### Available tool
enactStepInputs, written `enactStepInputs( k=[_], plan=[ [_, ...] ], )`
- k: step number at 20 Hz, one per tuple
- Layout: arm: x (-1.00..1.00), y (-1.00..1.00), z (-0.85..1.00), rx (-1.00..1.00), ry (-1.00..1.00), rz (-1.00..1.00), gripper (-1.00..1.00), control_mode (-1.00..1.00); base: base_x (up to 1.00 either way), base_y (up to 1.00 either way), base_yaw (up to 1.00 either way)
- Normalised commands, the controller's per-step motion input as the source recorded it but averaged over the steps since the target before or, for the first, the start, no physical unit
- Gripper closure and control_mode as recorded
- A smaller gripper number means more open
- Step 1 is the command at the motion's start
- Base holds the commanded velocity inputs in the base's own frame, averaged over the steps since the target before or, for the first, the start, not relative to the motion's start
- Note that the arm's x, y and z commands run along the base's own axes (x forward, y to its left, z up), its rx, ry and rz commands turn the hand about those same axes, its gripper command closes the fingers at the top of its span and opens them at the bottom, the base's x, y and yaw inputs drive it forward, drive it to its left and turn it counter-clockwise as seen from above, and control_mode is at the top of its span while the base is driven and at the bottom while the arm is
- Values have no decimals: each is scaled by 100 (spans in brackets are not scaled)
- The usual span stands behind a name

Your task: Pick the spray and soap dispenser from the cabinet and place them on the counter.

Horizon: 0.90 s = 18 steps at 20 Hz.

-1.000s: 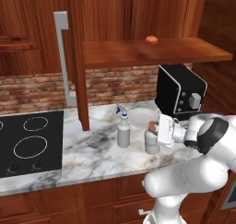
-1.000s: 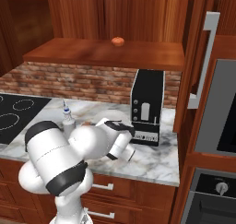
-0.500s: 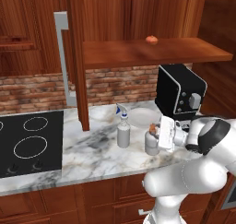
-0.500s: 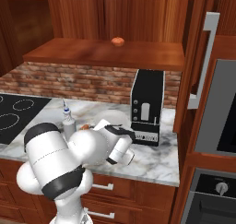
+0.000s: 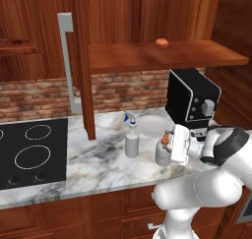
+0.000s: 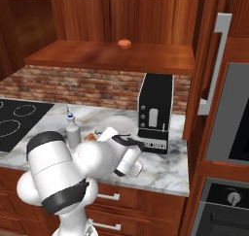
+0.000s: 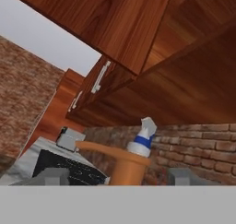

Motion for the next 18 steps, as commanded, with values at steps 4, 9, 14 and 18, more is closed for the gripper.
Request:
enactStepInputs(
  k=[4,9,14,18],
  plan=[
    [-17,0,-10,0,-10,0,-100,-100,0,0,0],
    [-14,0,-6,0,-8,0,-100,-100,0,0,0],
    [-11,0,1,0,-9,0,-100,-100,0,0,0],
    [-5,0,27,0,-10,0,-100,-100,0,0,0]
  ],
)
